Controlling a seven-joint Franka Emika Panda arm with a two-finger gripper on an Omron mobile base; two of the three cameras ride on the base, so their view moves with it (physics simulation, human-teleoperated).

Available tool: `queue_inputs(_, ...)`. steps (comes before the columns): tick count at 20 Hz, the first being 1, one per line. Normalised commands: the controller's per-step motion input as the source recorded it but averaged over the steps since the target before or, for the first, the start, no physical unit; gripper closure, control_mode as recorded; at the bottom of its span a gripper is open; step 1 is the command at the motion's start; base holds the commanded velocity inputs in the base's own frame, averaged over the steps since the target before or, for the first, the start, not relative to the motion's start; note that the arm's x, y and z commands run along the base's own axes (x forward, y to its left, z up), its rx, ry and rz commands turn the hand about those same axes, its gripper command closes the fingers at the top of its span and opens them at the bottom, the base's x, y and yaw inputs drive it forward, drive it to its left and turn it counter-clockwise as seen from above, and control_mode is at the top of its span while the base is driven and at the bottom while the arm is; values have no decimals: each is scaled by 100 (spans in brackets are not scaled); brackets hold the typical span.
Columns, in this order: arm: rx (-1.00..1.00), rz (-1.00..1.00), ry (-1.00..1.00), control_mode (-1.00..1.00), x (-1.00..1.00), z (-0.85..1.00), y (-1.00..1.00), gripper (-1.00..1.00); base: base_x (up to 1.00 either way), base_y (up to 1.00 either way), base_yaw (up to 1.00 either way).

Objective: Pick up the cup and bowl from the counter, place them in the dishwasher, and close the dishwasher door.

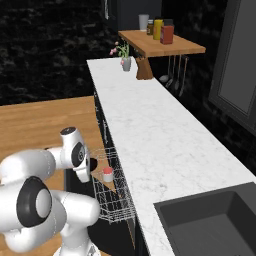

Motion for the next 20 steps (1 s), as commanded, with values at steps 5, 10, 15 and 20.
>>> queue_inputs(5, -4, -6, 0, -100, 4, -34, 0, 100, 0, 0, 0)
queue_inputs(10, -7, -6, 0, -100, 15, -44, 0, 100, 0, 0, 0)
queue_inputs(15, -5, -7, 0, -100, 21, -29, -11, 100, 0, 0, 0)
queue_inputs(20, 0, -9, 0, -100, 25, -18, -27, 100, 0, 0, 0)
